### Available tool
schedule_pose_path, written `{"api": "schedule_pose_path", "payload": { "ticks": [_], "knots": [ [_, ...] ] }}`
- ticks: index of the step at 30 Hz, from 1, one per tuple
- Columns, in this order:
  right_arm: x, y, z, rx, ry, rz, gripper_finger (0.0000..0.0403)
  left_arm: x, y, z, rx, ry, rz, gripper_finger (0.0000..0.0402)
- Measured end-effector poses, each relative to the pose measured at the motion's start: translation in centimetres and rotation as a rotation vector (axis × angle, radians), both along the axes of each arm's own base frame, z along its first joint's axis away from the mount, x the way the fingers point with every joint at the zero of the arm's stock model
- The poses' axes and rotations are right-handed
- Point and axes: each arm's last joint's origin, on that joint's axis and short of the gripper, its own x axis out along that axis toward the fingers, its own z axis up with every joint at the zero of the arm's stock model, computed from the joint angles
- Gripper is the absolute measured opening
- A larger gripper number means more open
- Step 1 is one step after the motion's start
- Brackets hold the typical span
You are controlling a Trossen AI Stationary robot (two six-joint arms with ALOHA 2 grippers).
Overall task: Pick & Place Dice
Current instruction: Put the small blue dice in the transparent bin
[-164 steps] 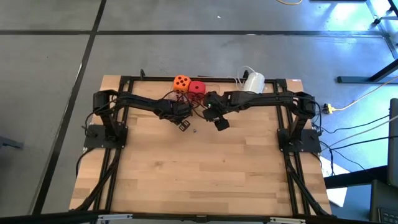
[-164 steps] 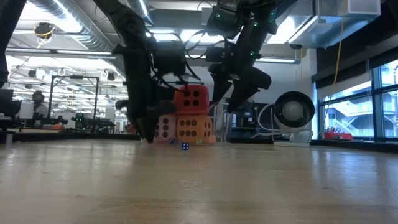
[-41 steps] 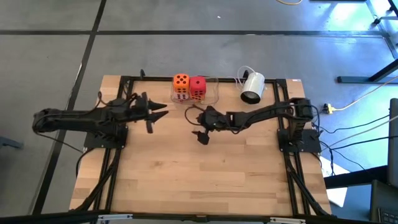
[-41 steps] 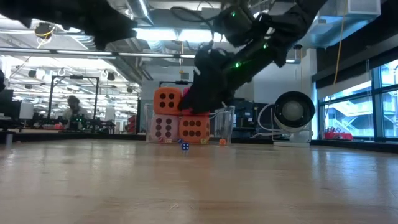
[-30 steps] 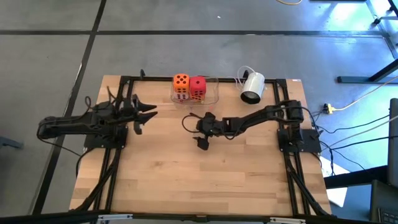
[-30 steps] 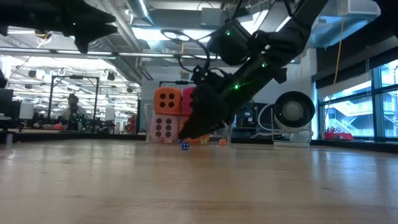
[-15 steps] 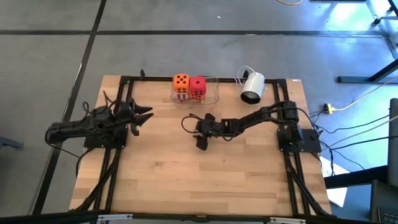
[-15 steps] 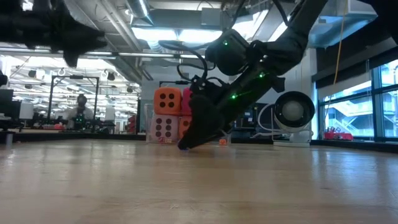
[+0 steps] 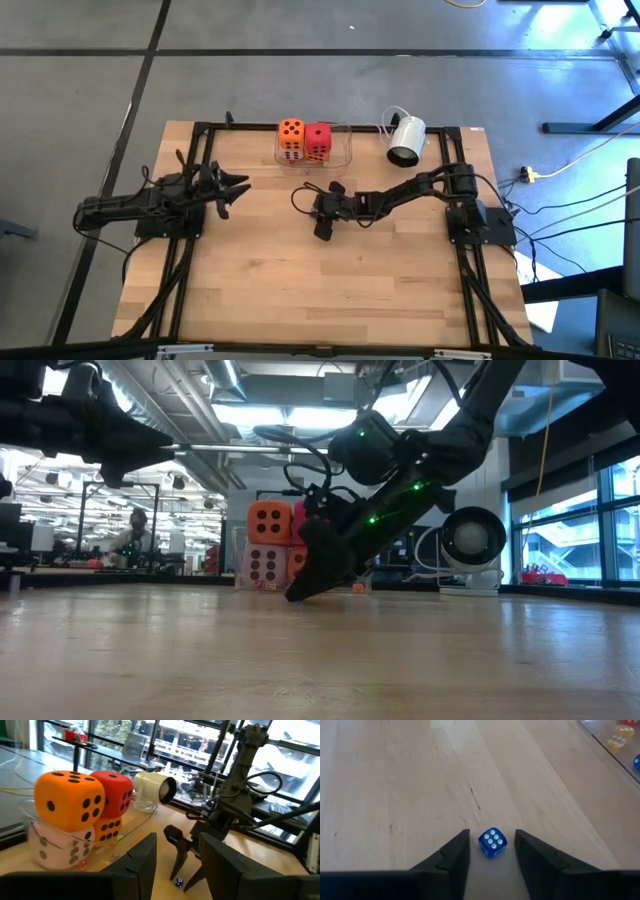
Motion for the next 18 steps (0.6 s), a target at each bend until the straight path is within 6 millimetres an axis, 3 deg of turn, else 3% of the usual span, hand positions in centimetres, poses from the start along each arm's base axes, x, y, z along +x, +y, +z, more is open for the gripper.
{"api": "schedule_pose_path", "payload": {
  "ticks": [9,13,15,18],
  "knots": [
    [0.0,0.0,0.0,-0.010,0.011,0.019,0.0062,-0.1,0.2,-0.1,0.011,0.015,0.095,0.0141],
    [-0.4,0.1,1.1,0.033,0.016,0.051,0.0050,-0.1,0.2,-0.1,0.073,0.046,0.095,0.0141],
    [-0.2,0.0,2.8,0.069,-0.012,0.058,0.0050,-0.1,0.2,-0.1,0.085,0.052,0.095,0.0143],
    [0.4,-0.3,7.6,0.061,-0.140,0.070,0.0052,-0.1,0.2,-0.1,0.086,0.056,0.095,0.0143]
  ]
}}
